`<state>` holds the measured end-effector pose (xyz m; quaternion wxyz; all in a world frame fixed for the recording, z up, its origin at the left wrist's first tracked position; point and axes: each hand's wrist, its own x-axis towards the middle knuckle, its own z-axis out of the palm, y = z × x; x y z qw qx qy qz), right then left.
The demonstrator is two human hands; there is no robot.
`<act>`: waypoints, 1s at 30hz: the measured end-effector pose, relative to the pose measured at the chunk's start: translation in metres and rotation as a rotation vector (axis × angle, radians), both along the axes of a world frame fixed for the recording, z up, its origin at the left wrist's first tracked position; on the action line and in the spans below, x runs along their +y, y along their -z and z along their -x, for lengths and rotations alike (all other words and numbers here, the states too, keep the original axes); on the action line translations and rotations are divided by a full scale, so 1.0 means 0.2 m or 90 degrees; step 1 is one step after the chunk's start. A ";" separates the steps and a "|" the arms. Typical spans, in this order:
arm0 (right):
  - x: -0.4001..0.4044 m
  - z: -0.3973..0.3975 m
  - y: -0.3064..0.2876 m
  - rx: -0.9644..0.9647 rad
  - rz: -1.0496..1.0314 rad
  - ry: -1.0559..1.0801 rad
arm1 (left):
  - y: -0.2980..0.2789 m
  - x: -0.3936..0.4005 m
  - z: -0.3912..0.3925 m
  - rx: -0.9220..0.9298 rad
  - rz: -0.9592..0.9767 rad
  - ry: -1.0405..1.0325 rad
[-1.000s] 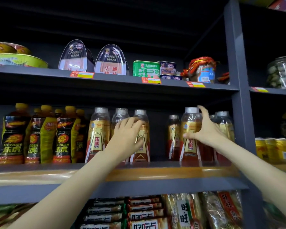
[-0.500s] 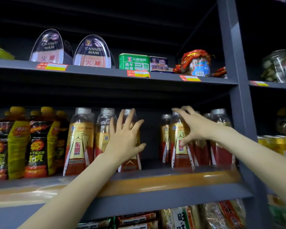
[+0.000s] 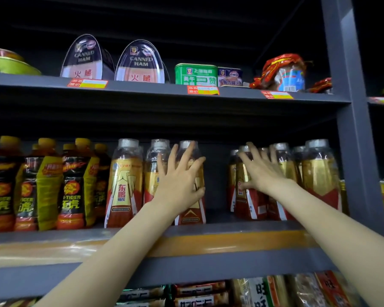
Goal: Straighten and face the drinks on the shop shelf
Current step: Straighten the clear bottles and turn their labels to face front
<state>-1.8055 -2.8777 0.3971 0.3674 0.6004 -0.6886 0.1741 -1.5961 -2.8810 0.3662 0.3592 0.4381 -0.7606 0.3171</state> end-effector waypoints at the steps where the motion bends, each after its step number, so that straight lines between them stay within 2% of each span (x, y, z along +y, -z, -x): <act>1: 0.00 -0.01 0.01 0.007 0.007 0.007 | -0.01 0.01 -0.01 -0.011 -0.007 0.002; 3: 0.01 -0.02 0.03 0.022 0.034 0.008 | -0.03 0.03 -0.04 -0.031 -0.017 0.014; 5: 0.03 -0.06 0.04 -0.016 0.098 -0.082 | -0.05 0.04 -0.13 -0.027 -0.003 0.012; 8: 0.06 -0.22 0.00 -0.279 0.176 -0.382 | -0.03 0.04 -0.28 0.041 0.003 -0.036; 11: 0.06 -0.42 -0.04 -0.458 0.095 -0.562 | 0.01 0.02 -0.32 0.051 0.004 -0.063; 13: 0.03 -0.52 -0.03 -0.489 0.030 -0.559 | 0.02 0.01 -0.30 0.058 0.022 -0.049; 16: -0.03 -0.59 0.03 -0.481 0.041 -0.522 | 0.02 0.00 -0.31 0.064 0.051 -0.030; 21: 0.09 -0.50 0.04 -0.590 0.026 -0.591 | 0.03 0.01 -0.33 0.051 0.054 -0.036; 27: 0.31 -0.33 0.20 -0.699 0.194 -0.720 | 0.00 0.06 -0.31 0.043 0.002 -0.064; 30: 0.38 -0.31 0.20 -0.704 0.243 -0.735 | -0.06 0.14 -0.28 0.107 -0.041 -0.017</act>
